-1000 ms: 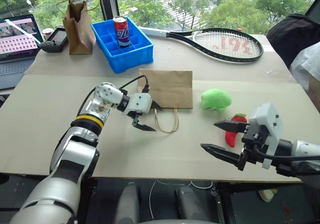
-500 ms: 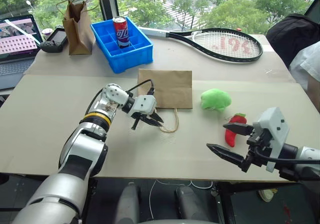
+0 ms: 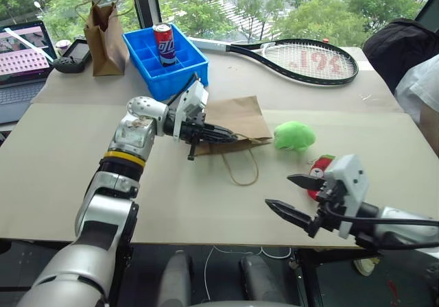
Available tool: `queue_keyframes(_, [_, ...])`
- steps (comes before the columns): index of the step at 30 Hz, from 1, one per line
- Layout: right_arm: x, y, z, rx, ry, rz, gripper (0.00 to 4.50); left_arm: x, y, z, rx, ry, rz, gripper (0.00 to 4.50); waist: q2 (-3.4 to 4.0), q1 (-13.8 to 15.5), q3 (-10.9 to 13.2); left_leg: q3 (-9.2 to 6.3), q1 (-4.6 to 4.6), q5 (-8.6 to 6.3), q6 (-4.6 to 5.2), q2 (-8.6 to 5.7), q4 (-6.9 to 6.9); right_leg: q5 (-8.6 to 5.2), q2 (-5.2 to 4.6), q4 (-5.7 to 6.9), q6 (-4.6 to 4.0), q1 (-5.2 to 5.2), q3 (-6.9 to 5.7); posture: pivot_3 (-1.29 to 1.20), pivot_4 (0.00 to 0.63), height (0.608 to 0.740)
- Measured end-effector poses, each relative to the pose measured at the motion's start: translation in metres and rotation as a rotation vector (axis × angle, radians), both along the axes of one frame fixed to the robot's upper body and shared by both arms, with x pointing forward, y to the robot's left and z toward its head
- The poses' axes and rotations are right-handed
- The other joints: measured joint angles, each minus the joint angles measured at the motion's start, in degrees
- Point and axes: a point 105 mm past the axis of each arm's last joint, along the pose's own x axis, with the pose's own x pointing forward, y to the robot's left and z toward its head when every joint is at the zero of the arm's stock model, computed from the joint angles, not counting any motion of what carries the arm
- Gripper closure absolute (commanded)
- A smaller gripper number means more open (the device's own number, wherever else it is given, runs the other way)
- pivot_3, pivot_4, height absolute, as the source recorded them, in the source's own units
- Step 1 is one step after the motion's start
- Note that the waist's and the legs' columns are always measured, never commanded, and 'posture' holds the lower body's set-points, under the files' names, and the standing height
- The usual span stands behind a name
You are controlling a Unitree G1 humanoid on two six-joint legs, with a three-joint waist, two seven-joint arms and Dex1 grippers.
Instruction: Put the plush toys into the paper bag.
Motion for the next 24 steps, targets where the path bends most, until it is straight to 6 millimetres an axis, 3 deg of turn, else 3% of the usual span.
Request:
queue_keyframes(4, [0.020, 0.008, -0.009, 0.041, -0.034, -0.070, 2.13, -0.010, -0.002, 0.002, -0.008, 0.116, 0.043, 4.50, 0.03, 0.21, 0.00, 0.01, 0.02, 0.06, 0.05, -0.04, -0.02, 0.00, 0.00, 0.00, 0.00, 0.00, 0.03, 0.00, 0.150, 0.663])
queue_keyframes(11, [0.043, 0.019, -0.028, 0.128, -0.076, -0.180, 4.46, -0.013, -0.010, 0.036, -0.212, 0.249, 0.113, 4.50, 0.02, 0.49, 0.00, -0.03, -0.04, 0.06, 0.05, -0.03, -0.01, 0.01, 0.01, -0.03, -0.02, -0.02, -0.03, 0.00, 0.150, 0.663])
queue_keyframes(17, [0.061, 0.020, -0.033, 0.184, -0.147, -0.267, 4.46, -0.026, -0.015, 0.041, -0.220, 0.301, 0.075, 4.50, 0.04, 0.19, -0.01, 0.01, 0.03, 0.07, 0.03, -0.03, -0.02, 0.02, 0.02, 0.05, -0.03, -0.03, 0.01, 0.00, 0.150, 0.663])
queue_keyframes(24, [0.079, 0.024, -0.034, 0.173, -0.209, -0.285, 4.46, -0.027, -0.017, 0.042, -0.242, 0.350, 0.085, 4.50, 0.04, 0.28, -0.01, 0.01, 0.01, 0.08, 0.01, -0.03, -0.02, 0.03, 0.02, 0.05, -0.05, -0.05, 0.00, 0.00, 0.150, 0.663])
